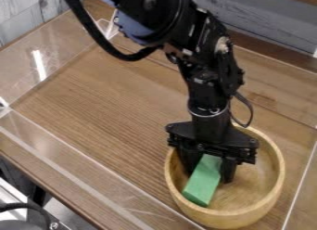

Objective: Put the green block in the brown bowl

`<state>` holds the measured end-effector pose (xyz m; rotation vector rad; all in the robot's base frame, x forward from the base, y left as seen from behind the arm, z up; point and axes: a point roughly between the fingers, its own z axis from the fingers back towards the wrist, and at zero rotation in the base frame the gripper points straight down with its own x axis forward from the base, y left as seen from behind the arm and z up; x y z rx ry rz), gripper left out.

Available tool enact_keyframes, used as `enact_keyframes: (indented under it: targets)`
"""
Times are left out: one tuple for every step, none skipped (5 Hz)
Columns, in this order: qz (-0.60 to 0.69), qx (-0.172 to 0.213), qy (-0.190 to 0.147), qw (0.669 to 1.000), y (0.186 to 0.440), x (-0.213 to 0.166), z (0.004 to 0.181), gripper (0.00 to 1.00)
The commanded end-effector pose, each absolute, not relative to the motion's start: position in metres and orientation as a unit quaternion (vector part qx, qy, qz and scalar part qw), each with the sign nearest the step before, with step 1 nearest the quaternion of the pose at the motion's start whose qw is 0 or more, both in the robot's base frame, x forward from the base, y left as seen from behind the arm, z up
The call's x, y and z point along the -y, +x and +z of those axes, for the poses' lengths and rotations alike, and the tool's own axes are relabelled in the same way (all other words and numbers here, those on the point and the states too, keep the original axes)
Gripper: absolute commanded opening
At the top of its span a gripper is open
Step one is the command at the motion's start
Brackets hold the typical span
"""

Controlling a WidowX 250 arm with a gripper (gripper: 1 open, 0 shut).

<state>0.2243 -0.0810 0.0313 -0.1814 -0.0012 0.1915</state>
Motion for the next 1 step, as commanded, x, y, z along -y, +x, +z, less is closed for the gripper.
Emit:
enact_keyframes:
  targets:
    - [0.099,0.017,-0.097,0.99,0.2294,0.0796,0.0411,0.0]
